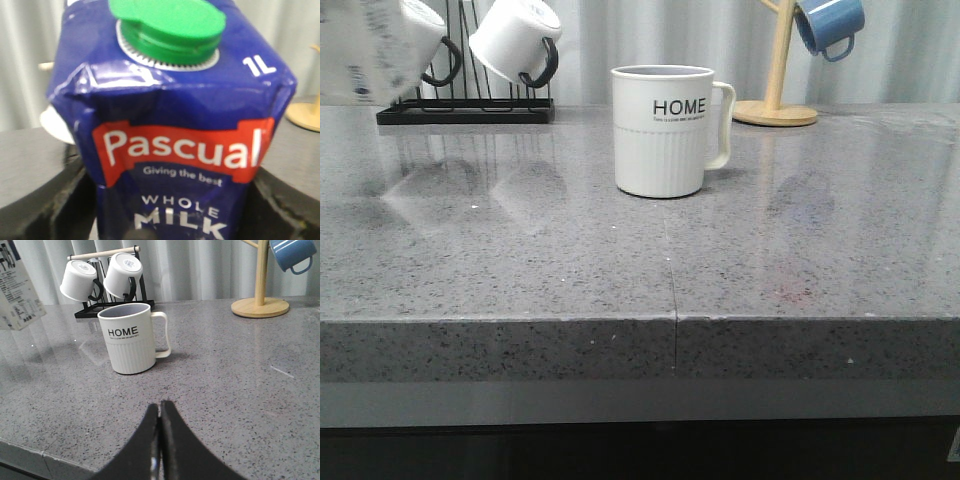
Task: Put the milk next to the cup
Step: 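Carry the milk carton beside the mug and lower it, then open the left gripper and lift it away from the carton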
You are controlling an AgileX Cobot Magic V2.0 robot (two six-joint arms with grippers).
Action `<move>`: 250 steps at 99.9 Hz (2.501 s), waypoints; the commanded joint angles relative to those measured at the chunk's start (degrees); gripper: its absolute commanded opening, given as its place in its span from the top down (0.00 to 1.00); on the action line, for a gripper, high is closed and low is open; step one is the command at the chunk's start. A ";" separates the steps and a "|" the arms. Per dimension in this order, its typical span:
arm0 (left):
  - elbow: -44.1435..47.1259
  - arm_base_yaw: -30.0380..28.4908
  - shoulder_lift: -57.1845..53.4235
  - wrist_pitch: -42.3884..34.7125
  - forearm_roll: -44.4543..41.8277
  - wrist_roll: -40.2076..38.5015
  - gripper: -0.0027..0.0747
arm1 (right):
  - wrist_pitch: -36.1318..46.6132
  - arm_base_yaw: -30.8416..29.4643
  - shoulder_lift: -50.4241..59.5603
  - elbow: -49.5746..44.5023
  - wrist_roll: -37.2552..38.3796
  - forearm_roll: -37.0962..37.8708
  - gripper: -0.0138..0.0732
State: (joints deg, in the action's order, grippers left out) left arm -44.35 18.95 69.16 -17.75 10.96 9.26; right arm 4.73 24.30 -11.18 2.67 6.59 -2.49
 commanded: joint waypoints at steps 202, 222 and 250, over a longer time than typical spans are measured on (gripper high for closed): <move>3.31 17.12 2.21 -5.16 11.43 3.36 0.42 | 4.01 -0.04 -0.37 1.40 -0.07 0.26 0.87; 5.72 11.94 -7.14 3.19 11.43 6.68 0.93 | 4.01 -0.04 -0.37 1.40 -0.07 0.26 0.87; 5.72 -1.36 -18.13 21.04 9.23 8.39 0.99 | 4.01 -0.04 -0.37 1.40 -0.07 0.26 0.87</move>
State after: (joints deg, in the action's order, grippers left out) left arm -37.02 21.50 54.69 2.25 20.94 17.44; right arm 4.64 24.30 -11.18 2.67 6.59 -2.49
